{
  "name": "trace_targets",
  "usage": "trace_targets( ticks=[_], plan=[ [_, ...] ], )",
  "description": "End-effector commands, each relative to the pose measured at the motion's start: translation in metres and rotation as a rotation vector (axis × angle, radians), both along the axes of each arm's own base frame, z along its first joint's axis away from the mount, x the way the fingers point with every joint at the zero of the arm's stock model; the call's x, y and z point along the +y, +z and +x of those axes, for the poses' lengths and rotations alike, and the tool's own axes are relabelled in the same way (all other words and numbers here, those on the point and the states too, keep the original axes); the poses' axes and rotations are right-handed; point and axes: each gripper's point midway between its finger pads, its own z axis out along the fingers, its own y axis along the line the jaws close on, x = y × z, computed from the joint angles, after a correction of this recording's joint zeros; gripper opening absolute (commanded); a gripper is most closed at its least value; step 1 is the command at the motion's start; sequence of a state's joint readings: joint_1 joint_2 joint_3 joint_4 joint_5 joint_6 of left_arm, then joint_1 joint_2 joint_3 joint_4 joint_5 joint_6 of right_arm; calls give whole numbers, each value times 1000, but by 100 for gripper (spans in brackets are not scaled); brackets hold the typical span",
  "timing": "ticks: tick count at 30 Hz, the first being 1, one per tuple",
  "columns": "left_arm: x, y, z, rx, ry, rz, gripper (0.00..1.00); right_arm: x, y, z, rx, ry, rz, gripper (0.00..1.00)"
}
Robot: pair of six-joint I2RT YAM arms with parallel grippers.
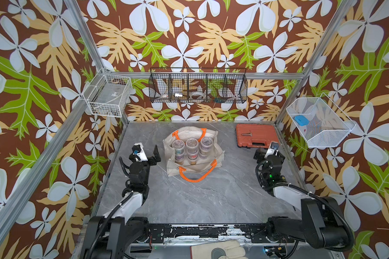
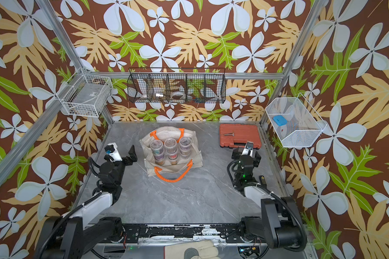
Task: Take out the seed jars from the canvas bag
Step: Pick up the seed jar from the canvas bag.
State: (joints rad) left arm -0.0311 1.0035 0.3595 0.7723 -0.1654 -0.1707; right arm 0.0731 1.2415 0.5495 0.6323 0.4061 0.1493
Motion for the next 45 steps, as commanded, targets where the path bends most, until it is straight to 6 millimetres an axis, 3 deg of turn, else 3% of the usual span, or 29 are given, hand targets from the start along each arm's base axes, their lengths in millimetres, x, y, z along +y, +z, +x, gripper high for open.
trace_targets(
  ticks=[1,5,8,13,19,22,27,34,39,45],
  plan=[
    [21,-22,-25,120,134,-245,100,4,-2,-9,125,-30,209,100],
    [11,37,-60,-69,34,-324,96,28,6,-14,111,124,305,100],
    [-8,68,-63,-58,-75,-283,89,46,20,-27,140,213,363,100],
    [-47,89,-31,132,-272,-170,81,45,28,-66,161,194,372,100],
    [-94,105,15,236,-386,25,83,41,3,-97,253,157,403,100],
    [-117,100,37,298,-472,51,81,44,-6,-101,273,161,429,99],
    [-130,71,61,402,-489,116,78,51,-6,-101,287,188,469,100],
    [-137,30,73,516,-485,153,71,78,29,-100,264,246,487,100],
    [-134,1,80,600,-461,161,60,125,68,-102,232,330,441,100],
    [-128,-5,85,623,-423,162,41,214,96,-104,256,488,344,99]
  ],
)
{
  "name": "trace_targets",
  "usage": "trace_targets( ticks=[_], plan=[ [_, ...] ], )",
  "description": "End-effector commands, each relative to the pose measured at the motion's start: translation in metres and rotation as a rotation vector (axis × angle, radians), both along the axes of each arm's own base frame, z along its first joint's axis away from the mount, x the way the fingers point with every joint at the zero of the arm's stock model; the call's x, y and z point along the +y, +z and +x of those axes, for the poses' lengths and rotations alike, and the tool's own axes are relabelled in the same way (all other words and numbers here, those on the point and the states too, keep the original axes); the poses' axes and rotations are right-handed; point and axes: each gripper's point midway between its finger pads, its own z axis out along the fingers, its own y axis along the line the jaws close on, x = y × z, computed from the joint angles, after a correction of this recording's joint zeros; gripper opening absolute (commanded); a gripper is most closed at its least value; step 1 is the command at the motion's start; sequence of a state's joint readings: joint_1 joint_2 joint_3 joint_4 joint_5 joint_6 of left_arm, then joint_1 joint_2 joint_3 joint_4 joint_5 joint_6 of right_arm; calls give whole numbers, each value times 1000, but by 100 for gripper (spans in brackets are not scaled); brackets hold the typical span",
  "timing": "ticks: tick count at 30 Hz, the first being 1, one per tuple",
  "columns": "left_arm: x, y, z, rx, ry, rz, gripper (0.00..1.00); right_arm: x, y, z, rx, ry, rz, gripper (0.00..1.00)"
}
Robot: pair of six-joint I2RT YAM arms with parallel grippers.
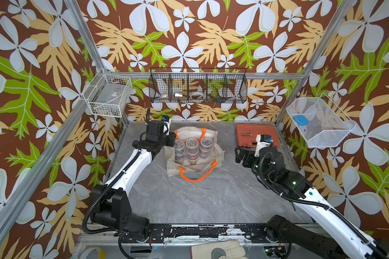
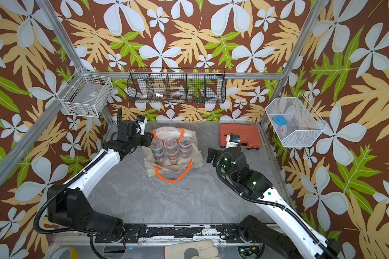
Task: Take out the seed jars from the canvas bag
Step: Pick up the seed jar from the canvas bag.
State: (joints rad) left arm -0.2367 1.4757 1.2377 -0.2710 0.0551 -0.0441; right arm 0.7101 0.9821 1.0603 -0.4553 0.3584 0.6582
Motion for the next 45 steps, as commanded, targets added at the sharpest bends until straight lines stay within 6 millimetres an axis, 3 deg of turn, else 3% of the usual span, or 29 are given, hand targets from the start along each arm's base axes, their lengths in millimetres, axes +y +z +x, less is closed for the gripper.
trace_targets(
  ticks=[1,4,9,13,19,22,26,32,38,45],
  plan=[
    [4,3,3,-12,23,14,39,27,9,3,-14,-7,-52,99],
    [2,0,3,0,18,-2,28,71,6,9,21,100,-38,99],
    [-3,0,2,9,8,-29,13,117,-3,21,75,212,-21,96],
    [-2,1,1,8,13,-37,2,142,-8,27,105,271,-5,94],
    [-3,-1,0,16,15,-46,0,160,-28,41,148,273,-34,94],
    [-1,-2,-2,20,21,-47,0,162,-42,52,177,252,-57,94],
    [-1,-2,-4,18,26,-52,0,147,-59,71,217,197,-63,91],
    [0,1,-7,12,30,-55,0,128,-68,95,214,102,-83,91],
    [0,5,-9,1,28,-70,0,137,-71,108,218,82,-84,90],
    [-4,5,-10,4,14,-93,0,127,-79,119,215,-21,-99,91]
  ],
)
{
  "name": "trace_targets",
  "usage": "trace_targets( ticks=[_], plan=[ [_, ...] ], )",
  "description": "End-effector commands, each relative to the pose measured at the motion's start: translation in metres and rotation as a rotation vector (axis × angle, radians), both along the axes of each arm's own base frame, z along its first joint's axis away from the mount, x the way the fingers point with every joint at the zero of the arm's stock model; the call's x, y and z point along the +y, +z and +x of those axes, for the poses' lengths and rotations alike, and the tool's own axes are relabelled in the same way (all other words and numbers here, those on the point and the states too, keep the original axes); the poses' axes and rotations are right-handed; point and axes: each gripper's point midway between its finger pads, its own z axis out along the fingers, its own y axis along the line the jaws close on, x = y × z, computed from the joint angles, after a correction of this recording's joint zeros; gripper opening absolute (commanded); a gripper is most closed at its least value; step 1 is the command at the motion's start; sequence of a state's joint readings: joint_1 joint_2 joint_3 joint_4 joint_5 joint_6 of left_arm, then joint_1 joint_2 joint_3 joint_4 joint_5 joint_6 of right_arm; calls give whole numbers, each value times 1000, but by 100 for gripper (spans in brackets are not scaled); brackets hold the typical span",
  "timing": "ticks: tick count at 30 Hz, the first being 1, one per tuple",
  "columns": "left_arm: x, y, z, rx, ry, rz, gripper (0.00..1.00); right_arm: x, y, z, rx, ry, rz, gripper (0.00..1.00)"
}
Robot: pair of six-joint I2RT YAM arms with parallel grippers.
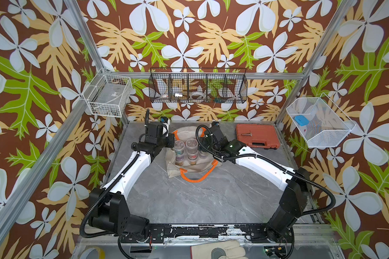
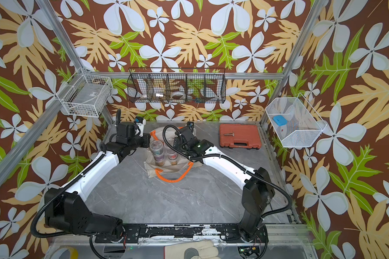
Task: Take out the seed jars from the canvas bag
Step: Pick up the seed jar from the canvas bag.
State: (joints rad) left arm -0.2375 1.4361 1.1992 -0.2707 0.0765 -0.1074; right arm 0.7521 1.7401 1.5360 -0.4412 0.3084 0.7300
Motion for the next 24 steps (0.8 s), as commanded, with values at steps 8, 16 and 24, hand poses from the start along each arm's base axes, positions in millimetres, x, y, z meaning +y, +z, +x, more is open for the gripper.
trace_targets(
  ticks=[8,16,24],
  plan=[
    [-6,6,1,-10,-11,-44,0,-6,2,17,-38,-97,10,81],
    [-9,5,0,-5,-24,-59,0,0,-6,27,-29,-117,-9,85],
    [-11,7,-1,-8,-35,-67,0,-1,-15,33,-22,-136,-37,76]
  ],
)
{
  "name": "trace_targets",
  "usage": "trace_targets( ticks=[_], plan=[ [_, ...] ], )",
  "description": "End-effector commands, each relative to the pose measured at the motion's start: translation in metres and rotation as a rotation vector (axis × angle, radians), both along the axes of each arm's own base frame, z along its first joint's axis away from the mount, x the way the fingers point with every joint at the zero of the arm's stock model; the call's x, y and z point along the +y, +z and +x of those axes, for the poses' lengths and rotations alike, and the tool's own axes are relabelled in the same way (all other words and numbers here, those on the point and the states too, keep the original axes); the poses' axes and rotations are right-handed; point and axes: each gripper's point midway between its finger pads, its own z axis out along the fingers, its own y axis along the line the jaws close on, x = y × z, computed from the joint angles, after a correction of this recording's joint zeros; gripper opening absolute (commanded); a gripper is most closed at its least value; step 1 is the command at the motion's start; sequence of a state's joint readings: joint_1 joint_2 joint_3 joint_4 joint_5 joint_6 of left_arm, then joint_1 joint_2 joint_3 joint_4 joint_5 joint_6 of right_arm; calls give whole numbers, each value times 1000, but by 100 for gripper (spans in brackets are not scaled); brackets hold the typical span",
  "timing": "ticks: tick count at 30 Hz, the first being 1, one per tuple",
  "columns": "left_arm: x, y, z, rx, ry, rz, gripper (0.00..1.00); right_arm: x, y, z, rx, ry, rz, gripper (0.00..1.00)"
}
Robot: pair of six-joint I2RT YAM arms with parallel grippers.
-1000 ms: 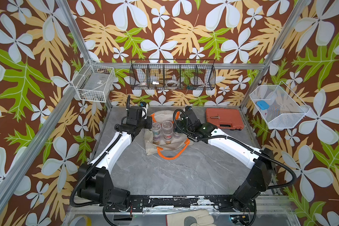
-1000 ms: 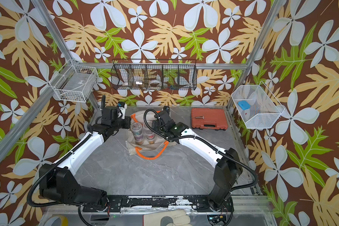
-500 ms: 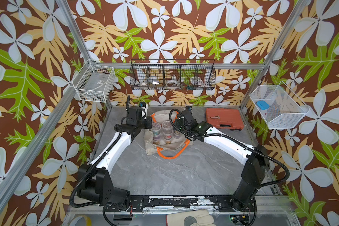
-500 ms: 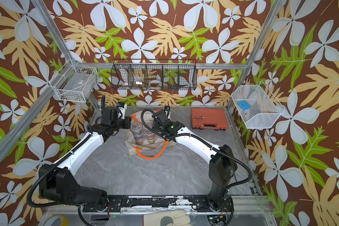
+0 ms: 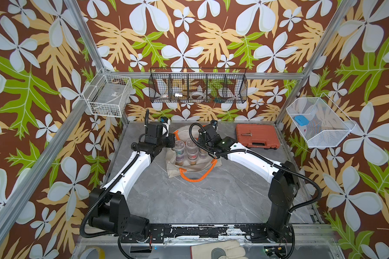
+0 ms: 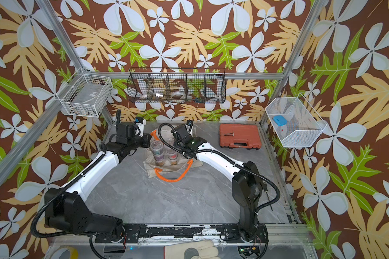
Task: Take out the seed jars from the canvas bag
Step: Pick up the seed jar from the canvas bag.
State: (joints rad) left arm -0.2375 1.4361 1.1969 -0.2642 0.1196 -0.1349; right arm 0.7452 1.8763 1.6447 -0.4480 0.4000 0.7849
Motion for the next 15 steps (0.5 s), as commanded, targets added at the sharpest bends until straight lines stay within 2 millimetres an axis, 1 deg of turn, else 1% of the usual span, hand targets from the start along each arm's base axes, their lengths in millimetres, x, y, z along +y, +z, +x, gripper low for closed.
trace_targets(
  ticks=[1,4,8,10,12,13,15],
  plan=[
    [-4,6,0,-16,-15,-22,0,-5,2,4,-13,-29,-10,78],
    [-4,5,1,-15,-15,-22,0,-6,-1,5,-6,-32,-18,84],
    [-5,5,0,-13,-20,-27,0,-6,-5,7,-2,-40,-31,85],
    [-6,5,0,-12,-22,-31,0,-7,-8,9,2,-44,-37,81],
    [-6,4,0,-8,-24,-32,0,-6,-11,10,4,-45,-40,70],
    [-6,5,0,-10,-25,-33,0,-6,-11,10,4,-44,-40,68],
    [-7,4,0,-9,-28,-34,0,-6,-12,11,4,-42,-44,66]
  ],
)
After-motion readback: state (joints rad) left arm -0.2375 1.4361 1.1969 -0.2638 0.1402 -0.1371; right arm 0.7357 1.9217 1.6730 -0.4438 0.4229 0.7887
